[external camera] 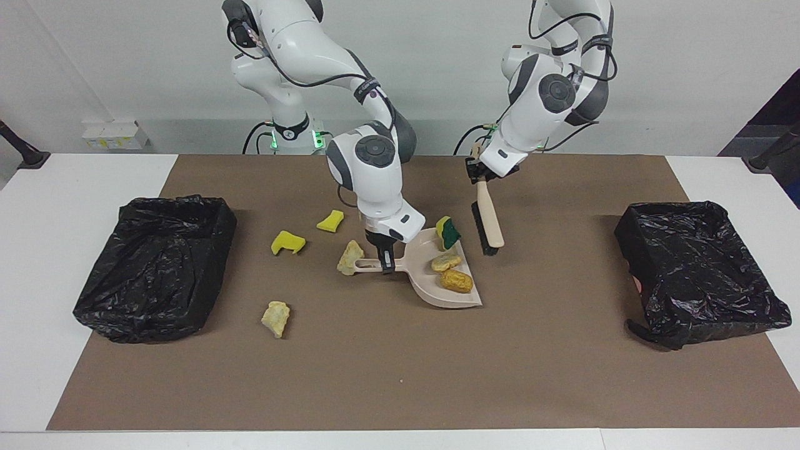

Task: Sweep and dump trash in bin
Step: 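Carry the loaded dustpan with the right gripper to the nearby black bin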

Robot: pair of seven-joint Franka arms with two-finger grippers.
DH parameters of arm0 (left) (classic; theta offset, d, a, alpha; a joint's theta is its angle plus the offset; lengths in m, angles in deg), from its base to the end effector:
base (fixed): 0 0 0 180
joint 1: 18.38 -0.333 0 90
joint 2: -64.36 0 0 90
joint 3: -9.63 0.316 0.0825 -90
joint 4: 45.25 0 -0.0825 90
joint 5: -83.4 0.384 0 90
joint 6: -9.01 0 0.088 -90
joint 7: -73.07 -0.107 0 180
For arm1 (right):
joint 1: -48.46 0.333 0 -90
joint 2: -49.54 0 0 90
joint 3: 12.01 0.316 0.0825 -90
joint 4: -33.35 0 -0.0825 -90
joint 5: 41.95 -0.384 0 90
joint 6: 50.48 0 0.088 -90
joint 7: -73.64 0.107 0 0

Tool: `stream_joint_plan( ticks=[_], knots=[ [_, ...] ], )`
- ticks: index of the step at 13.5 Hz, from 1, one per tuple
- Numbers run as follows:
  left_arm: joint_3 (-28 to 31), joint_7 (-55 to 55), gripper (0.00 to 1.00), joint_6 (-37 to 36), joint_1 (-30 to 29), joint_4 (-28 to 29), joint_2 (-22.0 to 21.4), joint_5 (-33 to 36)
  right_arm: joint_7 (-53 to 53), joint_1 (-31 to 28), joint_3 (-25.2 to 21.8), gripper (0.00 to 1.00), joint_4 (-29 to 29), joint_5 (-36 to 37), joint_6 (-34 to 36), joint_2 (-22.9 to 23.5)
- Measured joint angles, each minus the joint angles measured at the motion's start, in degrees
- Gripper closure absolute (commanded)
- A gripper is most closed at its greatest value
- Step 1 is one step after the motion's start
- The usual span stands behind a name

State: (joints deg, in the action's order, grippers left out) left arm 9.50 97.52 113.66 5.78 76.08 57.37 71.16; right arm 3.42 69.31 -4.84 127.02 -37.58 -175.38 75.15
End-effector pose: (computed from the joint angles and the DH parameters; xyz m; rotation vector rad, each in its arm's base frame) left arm 0.4457 -0.2201 0.4550 3.0047 0.1122 -0.3576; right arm 0.6102 0.3097 0.3706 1.9930 2.3627 0.1409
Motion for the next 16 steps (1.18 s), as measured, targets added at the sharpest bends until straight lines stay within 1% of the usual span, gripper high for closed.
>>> stream_joint_plan(
  ticks=[2,4,6,7,9,12,14,16],
  knots=[
    [0.16,1.89,1.00,-0.56,-0.92,-0.21,-0.15,3.19,-1.93,-1.40,0.01,1.00,-0.49,-1.51,0.03,-0.18],
    [0.17,2.39,1.00,-0.84,-1.35,0.43,-0.34,3.85,-4.04,-3.64,0.52,1.00,-1.01,-3.23,0.76,-0.56],
    [-0.49,2.39,1.00,-0.79,-1.02,2.81,-1.67,3.90,-7.04,-7.40,1.90,1.00,-2.15,-3.95,3.75,-1.23],
    [-0.91,2.41,1.00,-0.62,0.27,4.38,-2.72,3.90,-8.44,-9.76,2.96,1.00,-3.10,-4.04,5.79,-1.61],
    [-1.34,5.02,1.00,2.03,4.98,6.90,-3.81,3.90,-10.70,-13.62,4.03,1.00,-5.63,-4.08,10.50,-2.20],
    [-1.85,13.45,1.00,9.75,14.47,11.47,-3.43,3.90,-14.50,-19.35,5.16,1.00,-8.64,-4.15,16.39,-2.73],
    [-2.09,17.70,1.00,12.53,19.23,14.25,-3.30,3.87,-19.04,-23.91,6.06,1.00,-9.20,-4.17,18.68,-3.04],
    [-2.09,21.50,1.00,17.01,22.35,16.80,-3.23,3.85,-24.50,-29.03,6.39,1.00,-9.33,-4.96,20.37,-3.19]
  ],
)
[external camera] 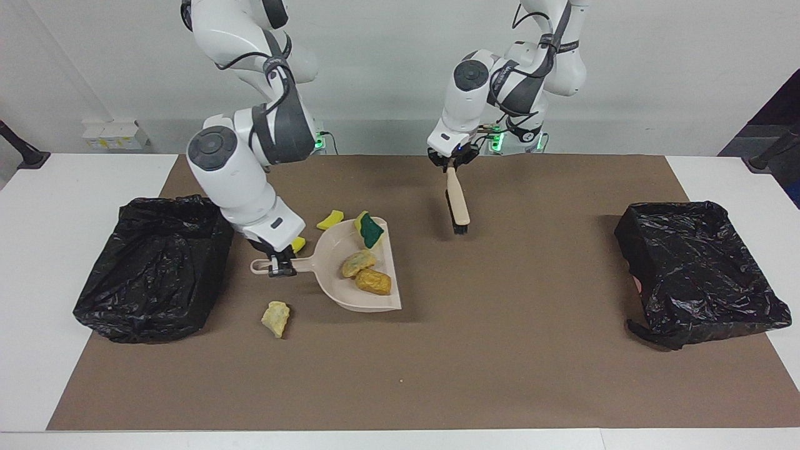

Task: Sweep and dump trash in bin
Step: 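Carry the loaded dustpan with the right gripper to the nearby black bin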

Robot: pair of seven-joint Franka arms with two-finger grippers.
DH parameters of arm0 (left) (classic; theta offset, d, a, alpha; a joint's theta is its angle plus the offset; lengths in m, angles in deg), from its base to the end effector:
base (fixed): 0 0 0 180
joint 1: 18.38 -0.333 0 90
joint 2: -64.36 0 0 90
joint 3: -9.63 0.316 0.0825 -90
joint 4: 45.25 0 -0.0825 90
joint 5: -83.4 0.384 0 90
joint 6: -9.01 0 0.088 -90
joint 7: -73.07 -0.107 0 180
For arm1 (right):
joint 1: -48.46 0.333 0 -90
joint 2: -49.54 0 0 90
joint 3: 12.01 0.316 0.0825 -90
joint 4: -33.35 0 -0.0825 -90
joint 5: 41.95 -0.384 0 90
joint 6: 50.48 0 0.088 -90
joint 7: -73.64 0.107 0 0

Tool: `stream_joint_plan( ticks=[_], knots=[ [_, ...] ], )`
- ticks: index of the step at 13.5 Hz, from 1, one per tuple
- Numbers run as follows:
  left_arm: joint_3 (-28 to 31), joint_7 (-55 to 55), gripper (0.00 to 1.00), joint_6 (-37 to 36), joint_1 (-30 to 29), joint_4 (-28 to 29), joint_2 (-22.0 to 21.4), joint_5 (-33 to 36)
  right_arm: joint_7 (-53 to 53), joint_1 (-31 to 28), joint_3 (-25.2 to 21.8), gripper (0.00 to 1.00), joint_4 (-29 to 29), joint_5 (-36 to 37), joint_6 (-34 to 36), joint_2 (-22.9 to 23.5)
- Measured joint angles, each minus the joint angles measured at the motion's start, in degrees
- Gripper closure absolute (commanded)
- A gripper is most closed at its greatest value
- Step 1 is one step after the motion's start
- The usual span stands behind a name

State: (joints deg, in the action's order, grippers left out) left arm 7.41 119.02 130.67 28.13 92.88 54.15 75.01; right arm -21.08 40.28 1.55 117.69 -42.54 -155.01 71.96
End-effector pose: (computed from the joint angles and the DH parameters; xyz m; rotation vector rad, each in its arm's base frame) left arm 0.2952 -0.3462 0.3720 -3.1282 -0.0567 0.2464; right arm 0.6697 0.0410 0.4578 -1.9802 -2.3196 -0.0763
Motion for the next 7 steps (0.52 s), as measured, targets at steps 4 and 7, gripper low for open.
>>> stream_joint_plan(
  ticks=[4,7],
  knots=[
    [0.07,1.49,1.00,5.06,1.92,3.09,0.78,0.00,-9.64,-9.21,0.16,1.00,-1.91,-1.59,4.04,-0.09],
    [0.22,1.04,1.00,5.71,1.92,3.50,1.30,0.00,-15.89,-15.53,0.17,1.00,-2.20,-1.62,5.29,-0.12]
  ],
)
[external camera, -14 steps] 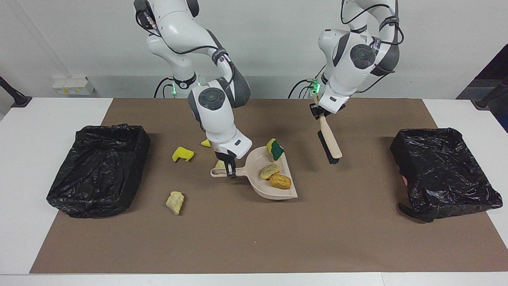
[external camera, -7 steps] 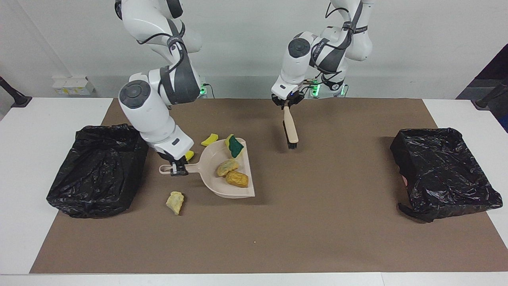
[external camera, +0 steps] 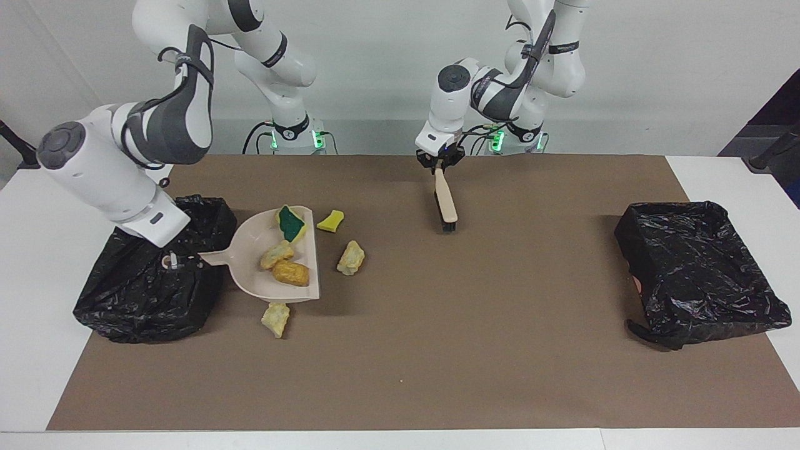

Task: Sweep and dump trash in bin
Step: 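Carry the loaded dustpan with the right gripper to the nearby black bin, then lower the brush onto the table and open the left gripper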

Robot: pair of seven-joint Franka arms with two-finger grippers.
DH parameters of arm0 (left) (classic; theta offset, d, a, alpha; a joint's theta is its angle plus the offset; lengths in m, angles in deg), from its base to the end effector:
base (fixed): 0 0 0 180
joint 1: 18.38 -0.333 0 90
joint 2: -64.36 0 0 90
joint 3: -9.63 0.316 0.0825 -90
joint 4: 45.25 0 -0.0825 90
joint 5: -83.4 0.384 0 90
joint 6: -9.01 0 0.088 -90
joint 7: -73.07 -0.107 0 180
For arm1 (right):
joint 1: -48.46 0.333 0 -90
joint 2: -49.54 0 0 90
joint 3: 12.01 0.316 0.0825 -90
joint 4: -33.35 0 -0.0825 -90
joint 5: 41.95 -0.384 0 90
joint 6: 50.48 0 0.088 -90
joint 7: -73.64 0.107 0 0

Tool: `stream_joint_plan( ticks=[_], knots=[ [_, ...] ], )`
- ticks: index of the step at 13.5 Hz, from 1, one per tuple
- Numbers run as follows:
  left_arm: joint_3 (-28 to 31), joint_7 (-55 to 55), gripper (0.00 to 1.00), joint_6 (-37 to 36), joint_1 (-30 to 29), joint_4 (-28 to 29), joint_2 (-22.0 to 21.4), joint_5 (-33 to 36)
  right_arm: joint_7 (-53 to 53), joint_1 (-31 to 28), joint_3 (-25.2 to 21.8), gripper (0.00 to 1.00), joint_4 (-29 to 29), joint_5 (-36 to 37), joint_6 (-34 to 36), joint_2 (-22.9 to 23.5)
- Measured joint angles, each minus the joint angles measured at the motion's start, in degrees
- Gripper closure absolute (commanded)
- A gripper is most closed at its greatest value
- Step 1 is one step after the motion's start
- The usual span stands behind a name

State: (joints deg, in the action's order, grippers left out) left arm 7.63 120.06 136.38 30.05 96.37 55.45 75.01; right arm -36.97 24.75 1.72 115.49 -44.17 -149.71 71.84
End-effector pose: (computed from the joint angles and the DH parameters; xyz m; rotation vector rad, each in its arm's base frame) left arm 0.2823 -0.3486 0.3436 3.1326 0.0549 -0.2219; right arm 0.6514 -0.1353 0.4702 -1.9444 -2.2928 -0.1087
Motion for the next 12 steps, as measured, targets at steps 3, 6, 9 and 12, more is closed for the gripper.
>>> stream_joint_plan(
  ticks=[3,6,9,12],
  knots=[
    [0.20,-1.70,0.97,1.57,0.00,0.85,1.16,0.00,-4.73,-6.63,-0.11,1.00,-0.32,0.00,0.15,-0.20],
    [0.46,-2.09,0.00,2.29,-0.04,0.87,1.53,0.00,-6.17,-10.36,-2.13,1.00,-0.53,0.03,-0.05,-0.60],
    [1.03,-2.09,0.00,2.28,-1.67,0.72,1.85,0.00,-7.22,-11.30,-7.12,1.00,-1.31,0.19,-3.36,-1.21],
    [1.43,-2.60,0.00,2.21,-6.97,-1.18,2.05,0.13,-6.45,-11.46,-8.37,1.00,-1.36,2.68,-7.97,-1.48]
  ],
)
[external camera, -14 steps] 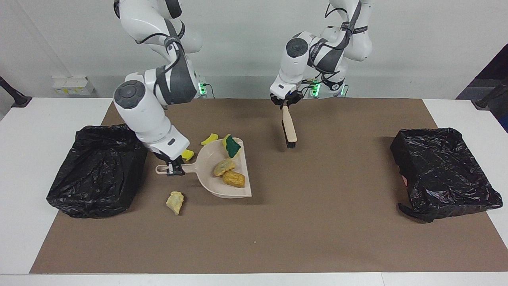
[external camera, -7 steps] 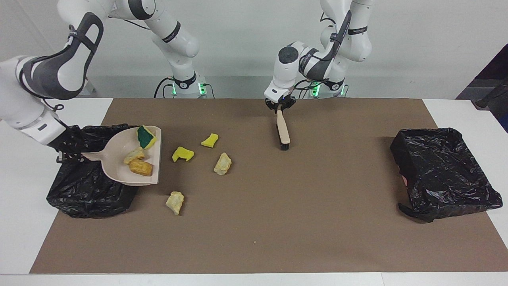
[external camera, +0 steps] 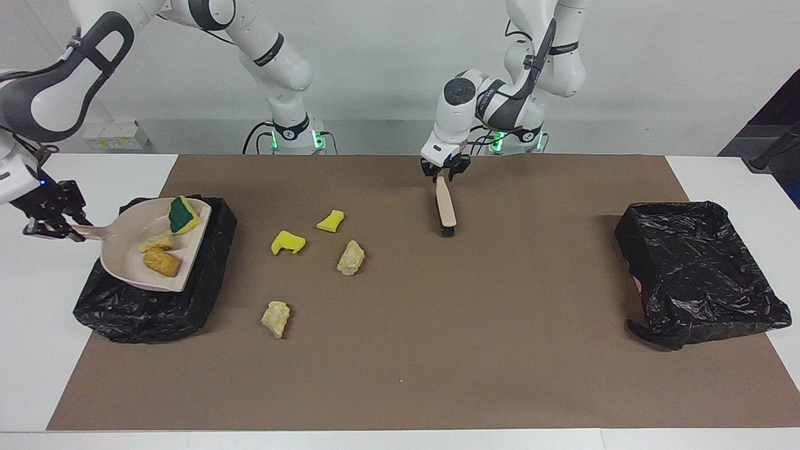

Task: Sweep and dump trash in bin
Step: 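Lower the brush onto the table and open the left gripper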

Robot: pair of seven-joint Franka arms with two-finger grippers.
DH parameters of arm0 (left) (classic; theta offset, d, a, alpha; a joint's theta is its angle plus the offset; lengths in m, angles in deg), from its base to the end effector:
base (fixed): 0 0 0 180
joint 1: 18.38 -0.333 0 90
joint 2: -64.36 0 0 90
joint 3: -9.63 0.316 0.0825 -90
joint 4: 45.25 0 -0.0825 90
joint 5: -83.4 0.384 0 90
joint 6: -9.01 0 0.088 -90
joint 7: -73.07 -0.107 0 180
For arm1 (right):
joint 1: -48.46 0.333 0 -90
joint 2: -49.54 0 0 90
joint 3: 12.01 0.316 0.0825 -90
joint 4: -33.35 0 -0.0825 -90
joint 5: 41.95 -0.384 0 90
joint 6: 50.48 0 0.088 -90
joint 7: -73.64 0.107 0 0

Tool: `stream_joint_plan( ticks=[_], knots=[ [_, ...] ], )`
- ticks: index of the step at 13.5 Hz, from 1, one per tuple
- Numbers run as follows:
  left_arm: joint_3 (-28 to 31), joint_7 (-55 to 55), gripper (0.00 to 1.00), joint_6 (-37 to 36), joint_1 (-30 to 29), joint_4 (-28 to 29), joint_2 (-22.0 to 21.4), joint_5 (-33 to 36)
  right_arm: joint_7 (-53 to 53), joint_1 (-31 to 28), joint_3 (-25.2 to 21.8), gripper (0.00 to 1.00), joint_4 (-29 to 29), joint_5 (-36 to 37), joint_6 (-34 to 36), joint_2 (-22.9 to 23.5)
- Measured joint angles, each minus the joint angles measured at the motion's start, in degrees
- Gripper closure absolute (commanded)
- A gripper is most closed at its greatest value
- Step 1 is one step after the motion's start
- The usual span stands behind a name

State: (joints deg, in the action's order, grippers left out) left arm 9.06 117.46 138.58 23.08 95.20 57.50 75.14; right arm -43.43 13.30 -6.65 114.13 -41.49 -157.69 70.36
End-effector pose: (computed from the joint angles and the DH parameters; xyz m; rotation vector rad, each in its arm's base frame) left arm 0.3389 -0.3105 0.3389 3.0985 0.2128 -0.1928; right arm 0.5848 -0.3470 0.5056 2.2152 2.1000 0.0801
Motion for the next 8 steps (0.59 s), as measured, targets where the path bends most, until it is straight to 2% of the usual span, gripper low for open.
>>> stream_joint_plan(
  ticks=[4,8],
  knots=[
    [0.41,-6.62,0.00,-0.99,-9.49,-4.87,1.74,0.14,9.81,0.57,0.33,1.00,0.03,7.15,-0.97,0.00],
    [0.64,-18.91,0.00,-6.18,-19.24,-9.11,2.16,0.18,19.39,3.00,0.40,1.00,0.12,14.31,-0.46,-0.01]
  ],
)
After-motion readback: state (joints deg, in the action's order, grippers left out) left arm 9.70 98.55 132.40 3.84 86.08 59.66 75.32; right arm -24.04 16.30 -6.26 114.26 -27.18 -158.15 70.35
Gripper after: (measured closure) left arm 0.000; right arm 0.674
